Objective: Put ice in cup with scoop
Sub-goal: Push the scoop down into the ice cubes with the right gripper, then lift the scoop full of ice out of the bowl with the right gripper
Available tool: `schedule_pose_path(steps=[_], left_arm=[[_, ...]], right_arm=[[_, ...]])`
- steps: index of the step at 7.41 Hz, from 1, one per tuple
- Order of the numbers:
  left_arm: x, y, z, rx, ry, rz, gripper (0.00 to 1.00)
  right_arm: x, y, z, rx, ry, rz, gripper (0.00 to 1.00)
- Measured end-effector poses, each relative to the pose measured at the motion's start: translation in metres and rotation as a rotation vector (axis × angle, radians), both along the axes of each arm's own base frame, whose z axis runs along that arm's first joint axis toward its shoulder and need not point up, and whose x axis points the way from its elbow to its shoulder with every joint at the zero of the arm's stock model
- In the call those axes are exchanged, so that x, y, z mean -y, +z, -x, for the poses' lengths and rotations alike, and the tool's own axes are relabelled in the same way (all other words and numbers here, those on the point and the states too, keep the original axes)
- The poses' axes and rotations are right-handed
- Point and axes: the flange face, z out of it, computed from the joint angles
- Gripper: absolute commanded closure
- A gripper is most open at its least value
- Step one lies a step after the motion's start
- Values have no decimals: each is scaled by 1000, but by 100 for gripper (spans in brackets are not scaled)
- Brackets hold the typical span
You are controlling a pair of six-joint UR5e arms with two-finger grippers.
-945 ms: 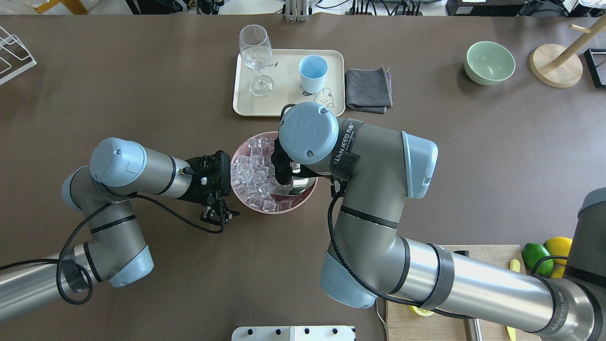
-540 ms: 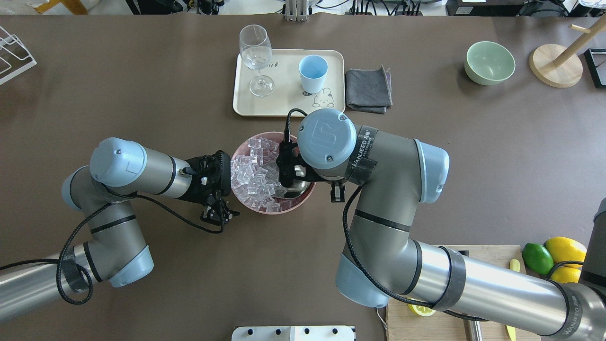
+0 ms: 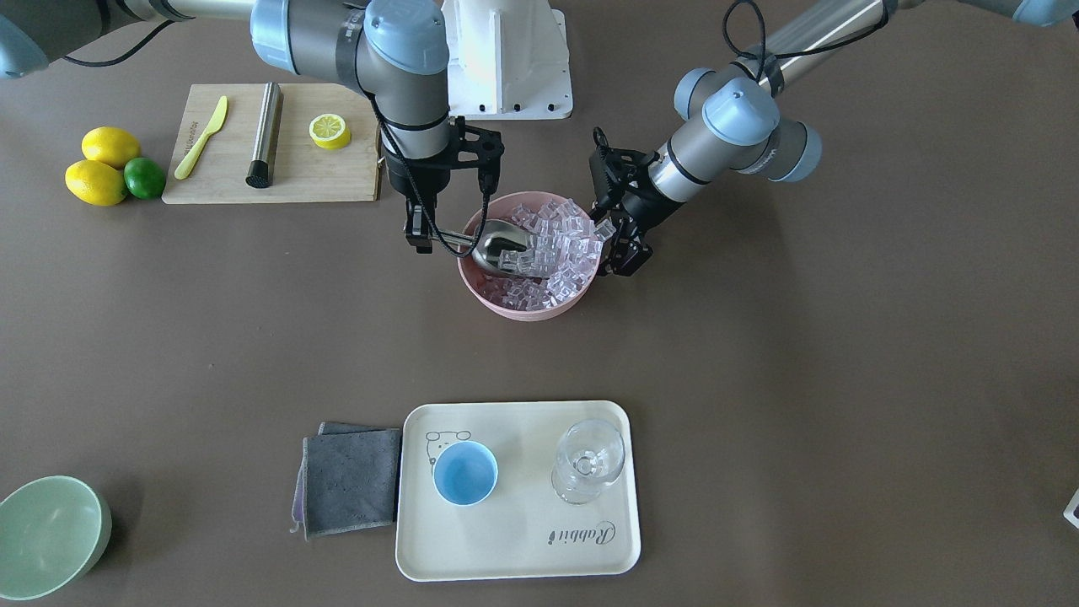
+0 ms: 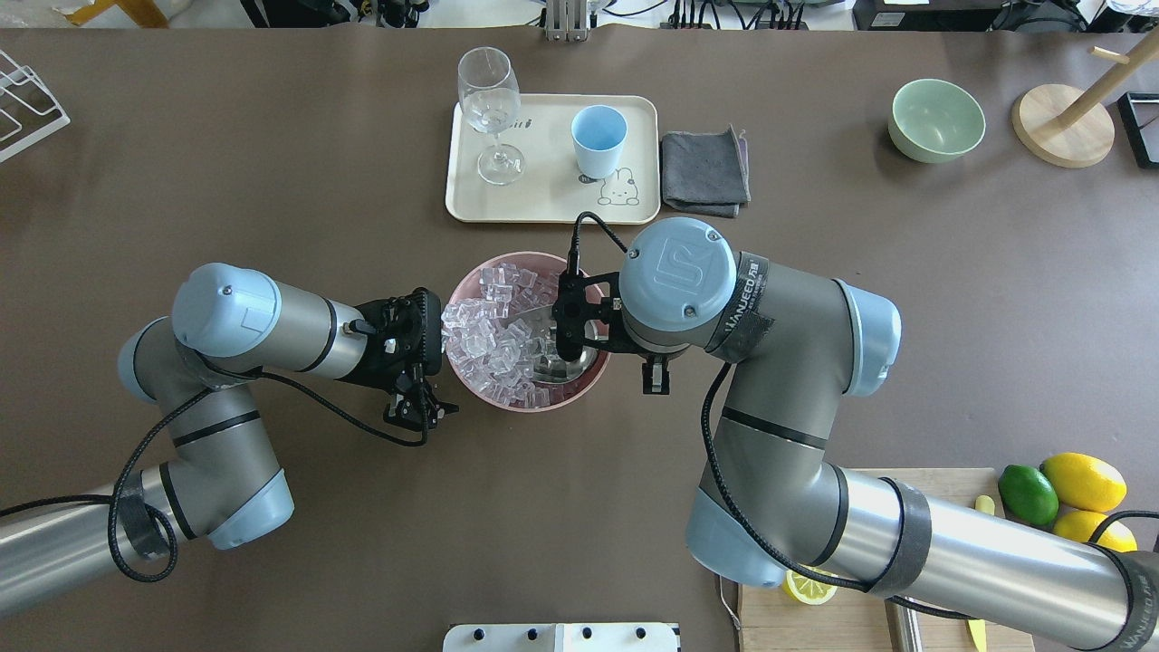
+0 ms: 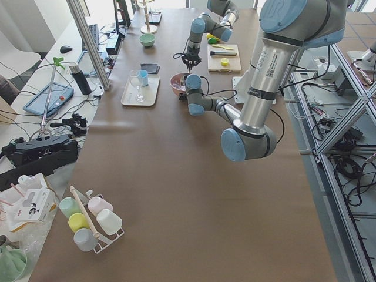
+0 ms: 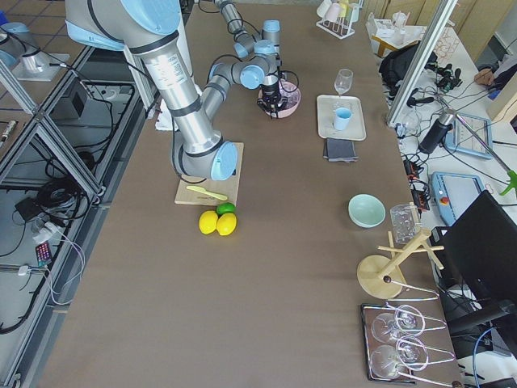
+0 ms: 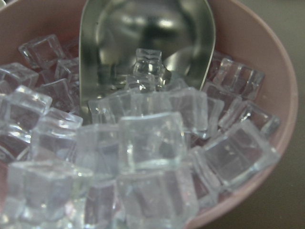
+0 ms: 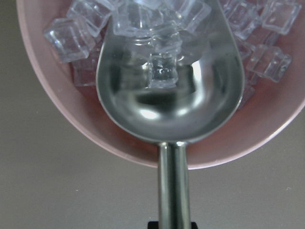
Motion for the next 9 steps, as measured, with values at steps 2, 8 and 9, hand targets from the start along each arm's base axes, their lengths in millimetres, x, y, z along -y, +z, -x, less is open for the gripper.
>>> schedule_pose_path(steps=[2, 8, 9], left_arm=[[0, 0, 0, 1, 0, 0, 1], [0, -1, -1, 1, 1, 2, 1], [0, -1, -1, 1, 0, 2, 1]], right_arm=[[6, 2, -10, 22, -7, 30, 100], [7, 15, -16, 182, -18, 96, 100], [7, 19, -19, 214, -24, 108, 100]])
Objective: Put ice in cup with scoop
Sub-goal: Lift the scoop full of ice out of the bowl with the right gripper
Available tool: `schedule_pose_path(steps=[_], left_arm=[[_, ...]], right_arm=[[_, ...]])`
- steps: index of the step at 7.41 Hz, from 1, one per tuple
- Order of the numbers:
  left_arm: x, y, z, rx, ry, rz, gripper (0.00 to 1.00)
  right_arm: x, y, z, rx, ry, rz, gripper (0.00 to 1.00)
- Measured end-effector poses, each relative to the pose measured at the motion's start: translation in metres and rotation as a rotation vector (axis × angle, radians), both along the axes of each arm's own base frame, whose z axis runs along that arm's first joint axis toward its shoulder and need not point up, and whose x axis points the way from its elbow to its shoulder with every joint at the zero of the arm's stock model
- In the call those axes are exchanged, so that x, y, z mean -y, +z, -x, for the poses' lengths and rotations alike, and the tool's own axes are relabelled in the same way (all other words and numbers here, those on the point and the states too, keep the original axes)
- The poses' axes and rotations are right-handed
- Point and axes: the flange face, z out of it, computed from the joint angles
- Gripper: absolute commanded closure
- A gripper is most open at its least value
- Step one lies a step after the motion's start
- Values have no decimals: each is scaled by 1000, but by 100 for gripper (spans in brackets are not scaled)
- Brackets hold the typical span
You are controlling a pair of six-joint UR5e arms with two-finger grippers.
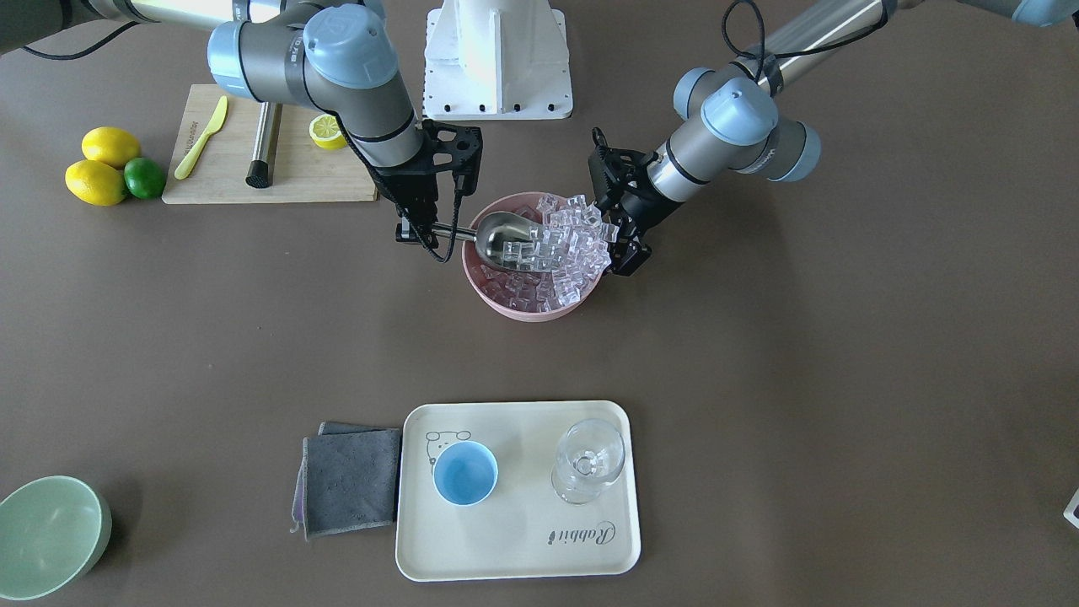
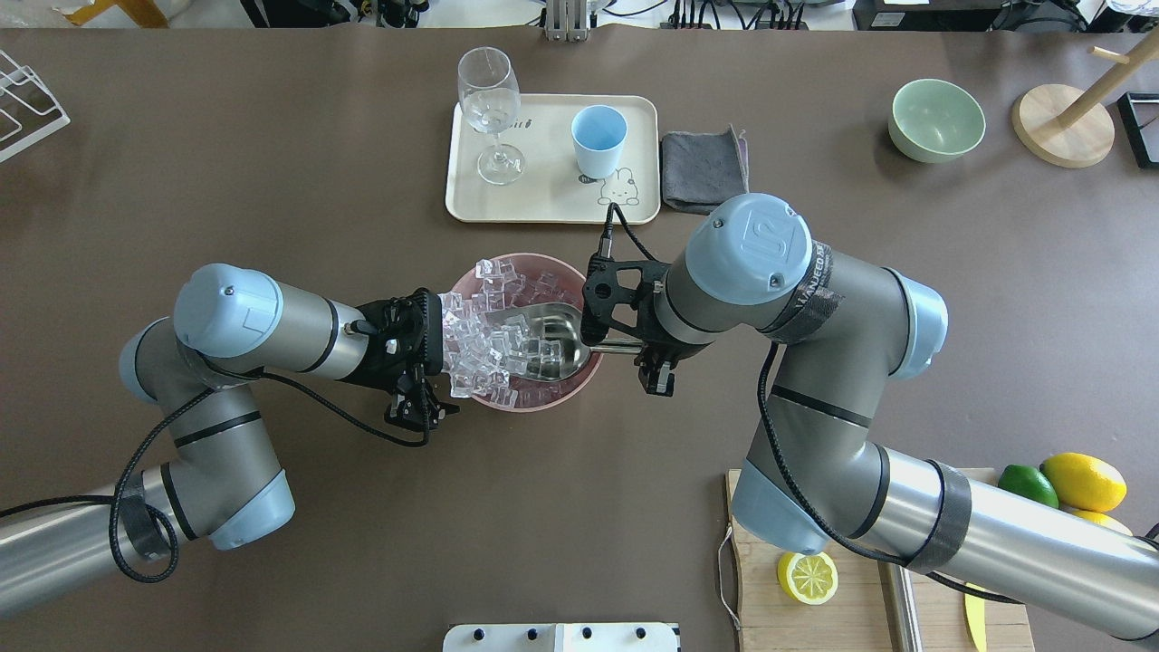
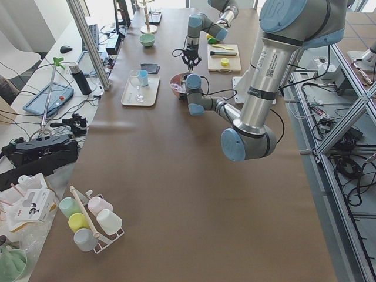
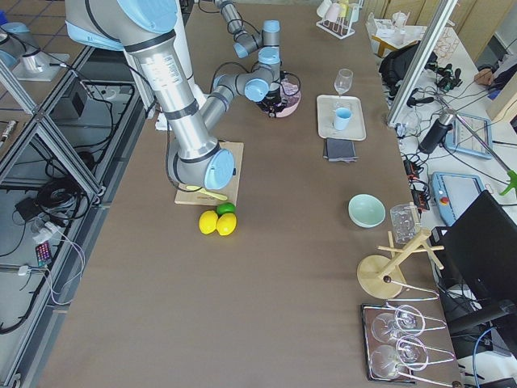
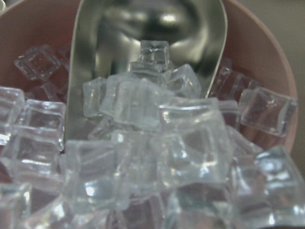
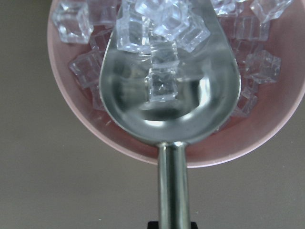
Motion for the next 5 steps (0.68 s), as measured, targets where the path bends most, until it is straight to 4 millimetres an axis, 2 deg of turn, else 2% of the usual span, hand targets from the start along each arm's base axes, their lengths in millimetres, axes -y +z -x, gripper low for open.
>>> schedule_pose_path(steps=[5], left_arm=[[0, 0, 0, 0, -1, 0, 1]], right_arm=[[27, 9, -36, 74, -8, 77, 100]])
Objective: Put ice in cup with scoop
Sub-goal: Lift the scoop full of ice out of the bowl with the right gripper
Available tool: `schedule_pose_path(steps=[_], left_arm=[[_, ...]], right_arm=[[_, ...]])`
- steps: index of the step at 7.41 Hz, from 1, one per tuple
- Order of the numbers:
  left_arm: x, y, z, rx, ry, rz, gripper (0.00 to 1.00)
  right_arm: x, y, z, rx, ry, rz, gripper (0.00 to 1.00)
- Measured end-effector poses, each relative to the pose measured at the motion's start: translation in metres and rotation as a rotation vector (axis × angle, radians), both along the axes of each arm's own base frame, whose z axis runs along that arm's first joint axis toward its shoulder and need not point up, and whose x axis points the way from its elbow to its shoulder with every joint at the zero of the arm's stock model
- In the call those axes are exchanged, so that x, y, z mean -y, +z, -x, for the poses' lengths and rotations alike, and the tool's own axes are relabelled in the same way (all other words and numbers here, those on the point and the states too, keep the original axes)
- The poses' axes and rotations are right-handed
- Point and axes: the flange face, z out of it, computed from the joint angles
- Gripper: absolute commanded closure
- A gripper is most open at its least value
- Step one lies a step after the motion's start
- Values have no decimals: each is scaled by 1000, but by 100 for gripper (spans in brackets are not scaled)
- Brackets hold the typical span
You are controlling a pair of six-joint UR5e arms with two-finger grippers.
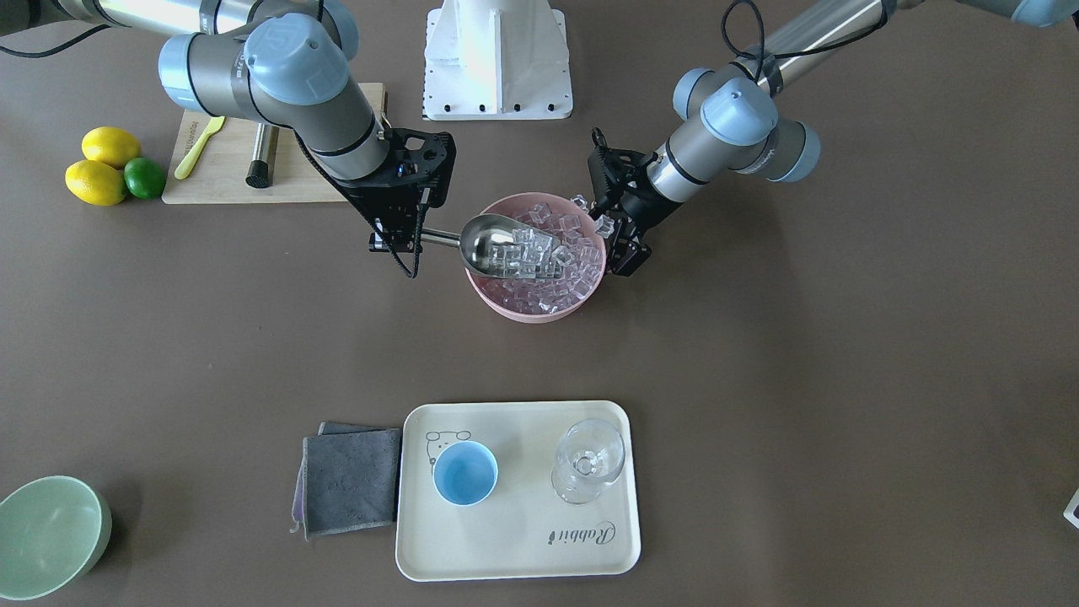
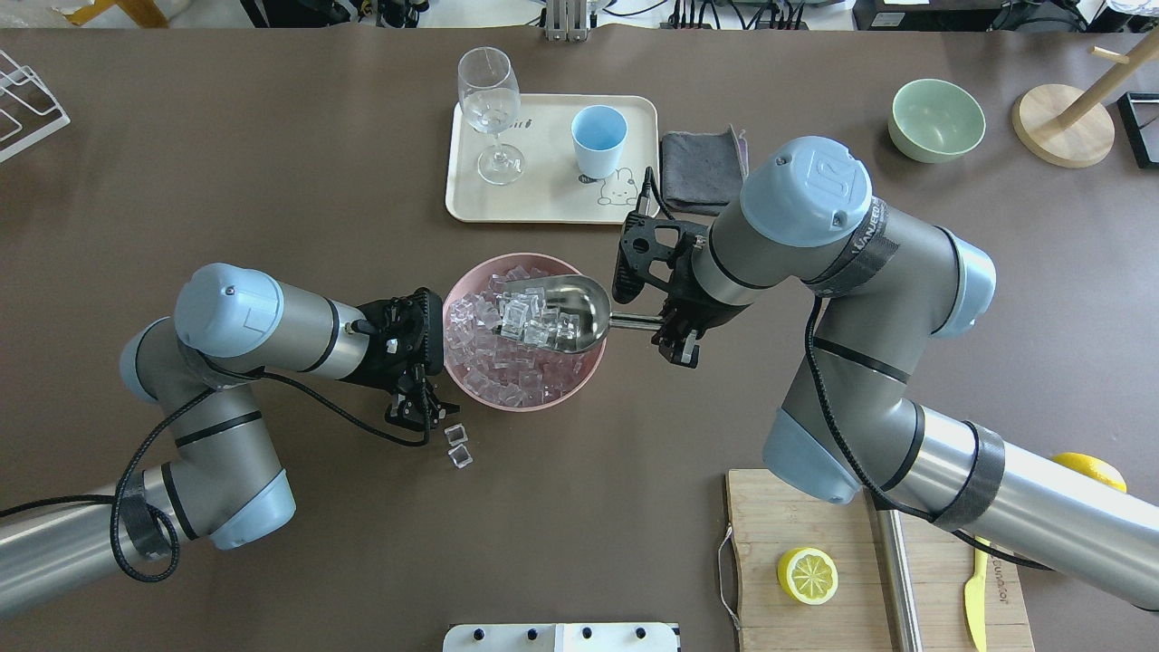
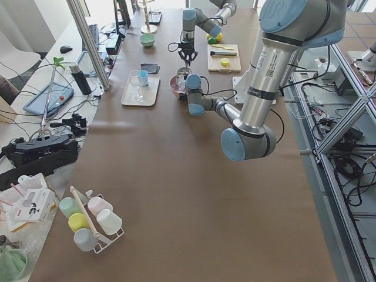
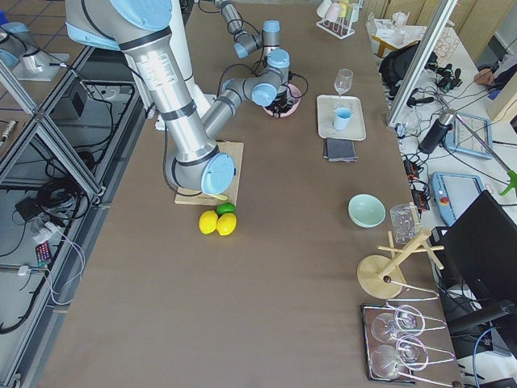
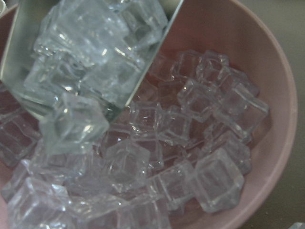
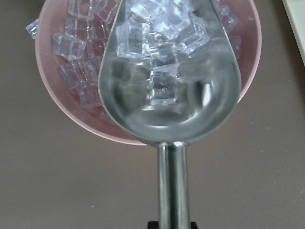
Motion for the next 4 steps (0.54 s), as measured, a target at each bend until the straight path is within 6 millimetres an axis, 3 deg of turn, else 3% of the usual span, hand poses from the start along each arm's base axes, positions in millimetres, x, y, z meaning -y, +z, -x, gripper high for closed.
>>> schedule_pose_path(steps=[4], left_arm=[[0, 0, -1, 1, 0, 0, 1]], right_arm=[[12, 9, -21, 54, 57, 105, 100]])
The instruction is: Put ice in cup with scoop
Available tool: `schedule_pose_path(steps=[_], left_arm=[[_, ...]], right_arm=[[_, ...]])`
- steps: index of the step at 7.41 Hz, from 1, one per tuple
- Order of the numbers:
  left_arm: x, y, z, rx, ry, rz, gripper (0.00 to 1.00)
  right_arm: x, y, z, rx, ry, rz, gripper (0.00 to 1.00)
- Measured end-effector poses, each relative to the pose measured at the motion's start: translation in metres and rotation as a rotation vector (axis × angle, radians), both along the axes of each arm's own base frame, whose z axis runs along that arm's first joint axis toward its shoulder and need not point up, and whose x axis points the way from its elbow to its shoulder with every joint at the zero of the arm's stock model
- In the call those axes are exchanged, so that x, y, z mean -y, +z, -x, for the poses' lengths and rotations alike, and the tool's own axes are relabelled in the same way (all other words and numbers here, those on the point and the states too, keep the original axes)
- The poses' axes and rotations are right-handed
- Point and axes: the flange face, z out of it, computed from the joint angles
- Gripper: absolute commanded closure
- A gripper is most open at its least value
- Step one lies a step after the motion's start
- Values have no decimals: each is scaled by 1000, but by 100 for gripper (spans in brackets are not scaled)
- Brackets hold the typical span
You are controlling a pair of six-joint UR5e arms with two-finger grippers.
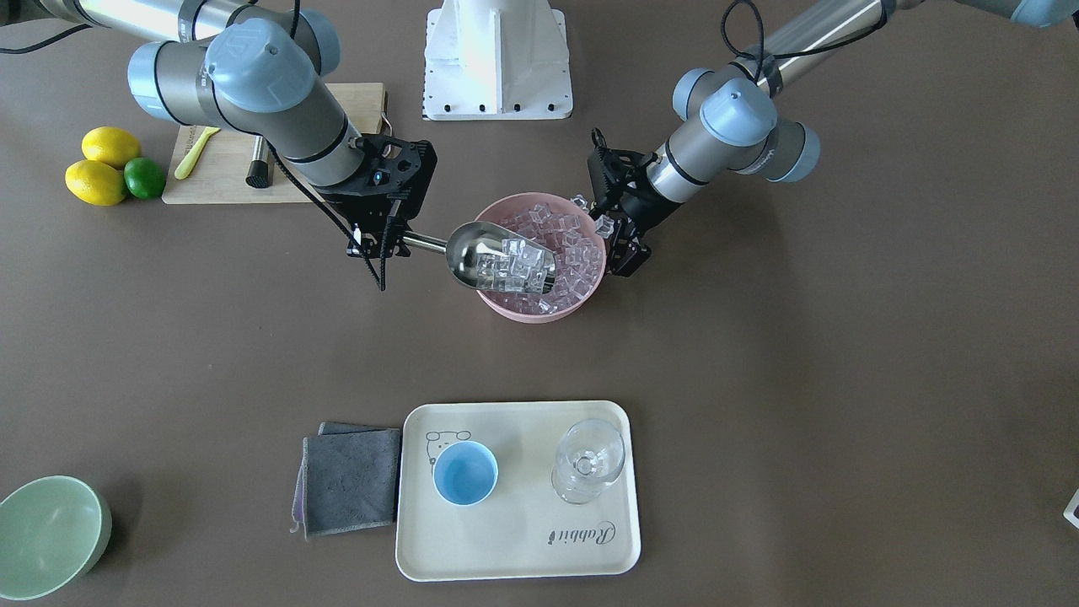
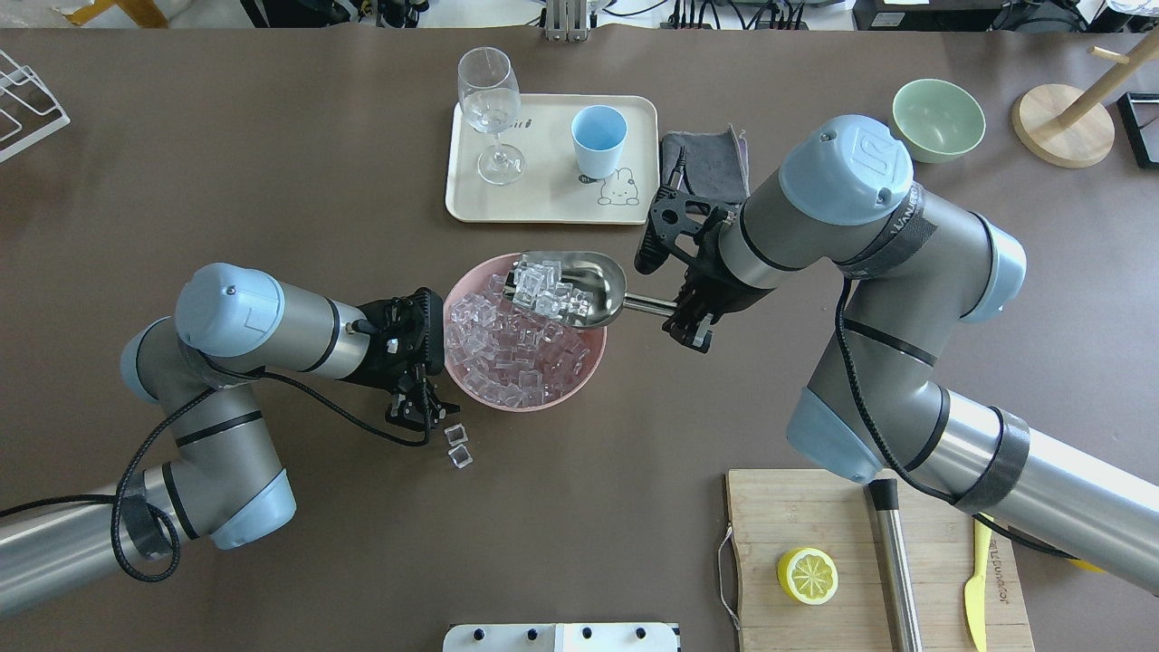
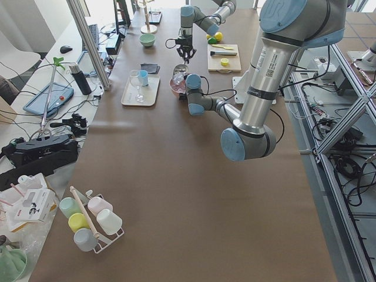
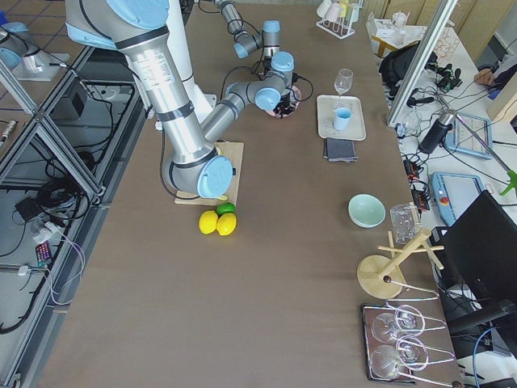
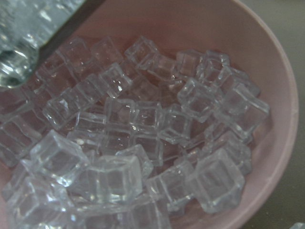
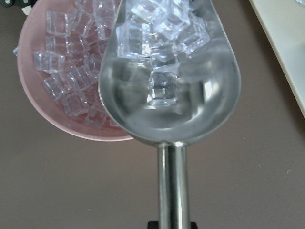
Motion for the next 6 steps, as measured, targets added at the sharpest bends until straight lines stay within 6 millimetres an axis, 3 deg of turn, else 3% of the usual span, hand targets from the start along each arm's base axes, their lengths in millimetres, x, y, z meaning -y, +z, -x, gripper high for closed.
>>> schedule_pose_path(steps=[3, 6], left_arm=[[2, 5, 8, -3, -5, -2, 1], [3, 17, 20, -8, 4, -1, 1]], right_arm=[[20, 5, -27, 16, 77, 84, 100], [66, 2, -87, 17, 136, 157, 100]])
